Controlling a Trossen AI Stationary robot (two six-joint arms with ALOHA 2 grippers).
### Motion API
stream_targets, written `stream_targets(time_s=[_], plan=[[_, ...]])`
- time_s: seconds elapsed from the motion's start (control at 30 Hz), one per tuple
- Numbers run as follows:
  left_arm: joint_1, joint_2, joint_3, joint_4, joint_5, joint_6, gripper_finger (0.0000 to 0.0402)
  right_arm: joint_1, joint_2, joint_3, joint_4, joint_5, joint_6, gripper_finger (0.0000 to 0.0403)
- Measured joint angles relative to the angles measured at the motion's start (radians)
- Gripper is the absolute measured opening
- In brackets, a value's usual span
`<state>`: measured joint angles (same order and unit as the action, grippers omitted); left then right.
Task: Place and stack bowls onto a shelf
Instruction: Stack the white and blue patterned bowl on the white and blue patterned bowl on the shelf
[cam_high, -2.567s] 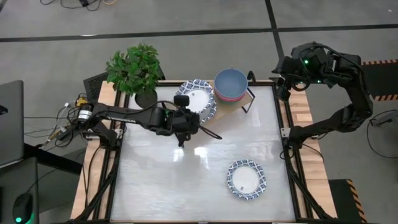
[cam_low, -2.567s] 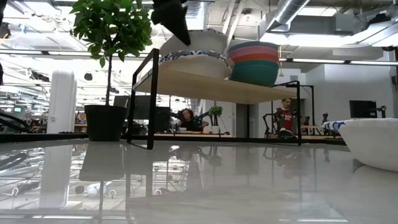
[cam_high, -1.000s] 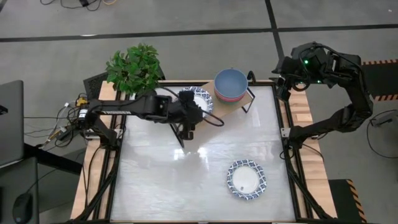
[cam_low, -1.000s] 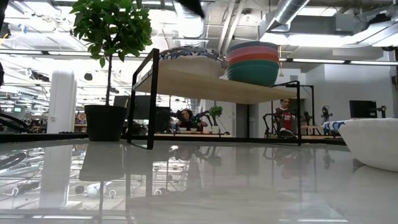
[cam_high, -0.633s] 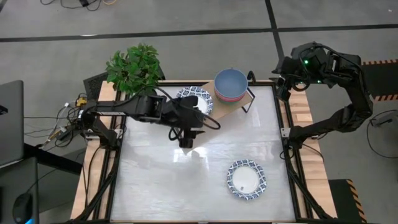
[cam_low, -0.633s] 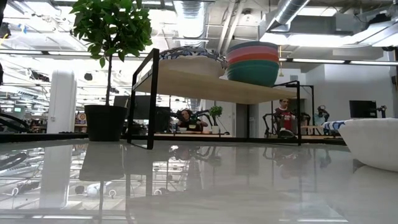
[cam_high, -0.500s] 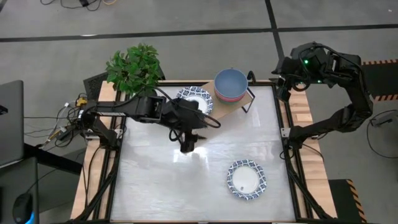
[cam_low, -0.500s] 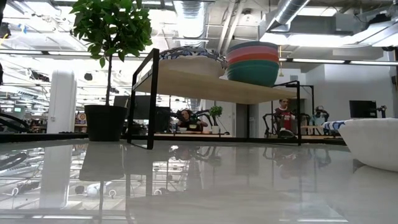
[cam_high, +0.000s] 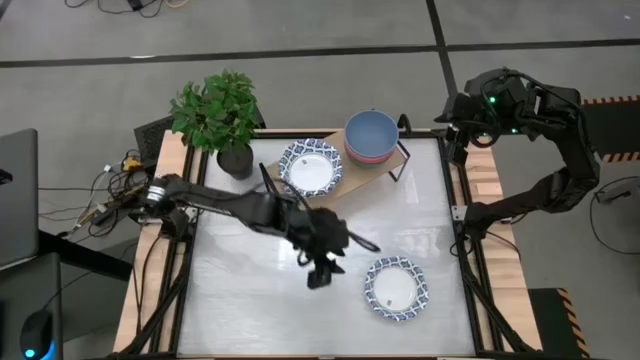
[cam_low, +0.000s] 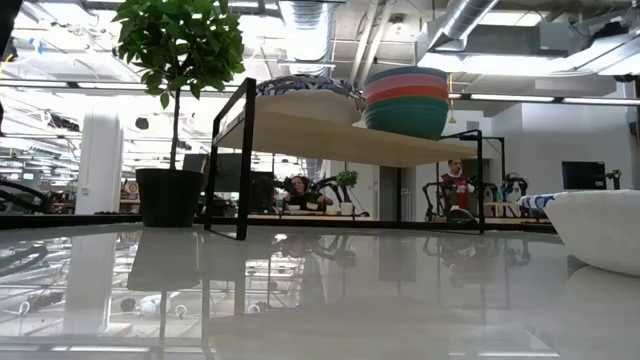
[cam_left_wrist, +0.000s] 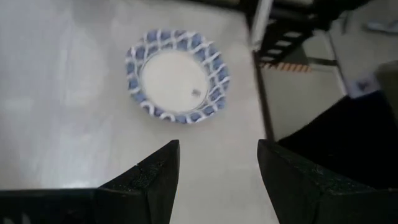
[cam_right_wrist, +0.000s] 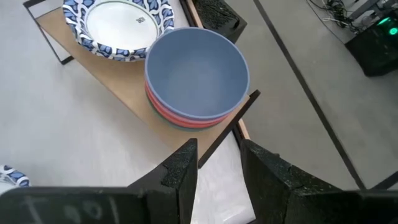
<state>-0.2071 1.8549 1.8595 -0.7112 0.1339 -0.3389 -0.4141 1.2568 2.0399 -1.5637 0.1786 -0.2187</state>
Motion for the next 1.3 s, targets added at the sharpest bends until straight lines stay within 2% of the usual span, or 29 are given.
stream_targets(time_s=[0.13,0.27,0.37,0.6,0.8,0.93,1.1,1.3], plan=[[-0.032,0.074,-0.001,0.002,-0.092,-0.085,0.0201,0.0,0.0,0.0,0.0,-0.004,0.0,0.015],[-0.066,0.156,-0.001,0.077,-0.172,-0.152,0.0201,0.0,0.005,0.0,0.0,-0.022,0.002,0.015],[-0.086,0.225,-0.001,0.192,-0.231,-0.244,0.0201,-0.001,0.009,0.0,0.0,-0.06,0.012,0.015],[-0.098,0.413,-0.001,0.533,-0.358,-0.47,0.0201,-0.001,0.008,-0.001,-0.005,-0.073,0.057,0.015],[-0.096,0.536,0.047,0.509,-0.404,-0.583,0.0198,-0.001,0.007,0.0,-0.008,-0.076,-0.026,0.015],[-0.096,0.568,0.056,0.504,-0.46,-0.652,0.0197,0.001,0.007,0.0,-0.008,-0.076,-0.07,0.015],[-0.096,0.566,0.056,0.489,-0.476,-0.712,0.0197,0.016,0.0,0.0,-0.007,-0.076,-0.071,0.015],[-0.096,0.492,0.058,0.48,-0.533,-0.667,0.0197,0.014,-0.024,0.0,-0.007,-0.077,-0.07,0.015]])
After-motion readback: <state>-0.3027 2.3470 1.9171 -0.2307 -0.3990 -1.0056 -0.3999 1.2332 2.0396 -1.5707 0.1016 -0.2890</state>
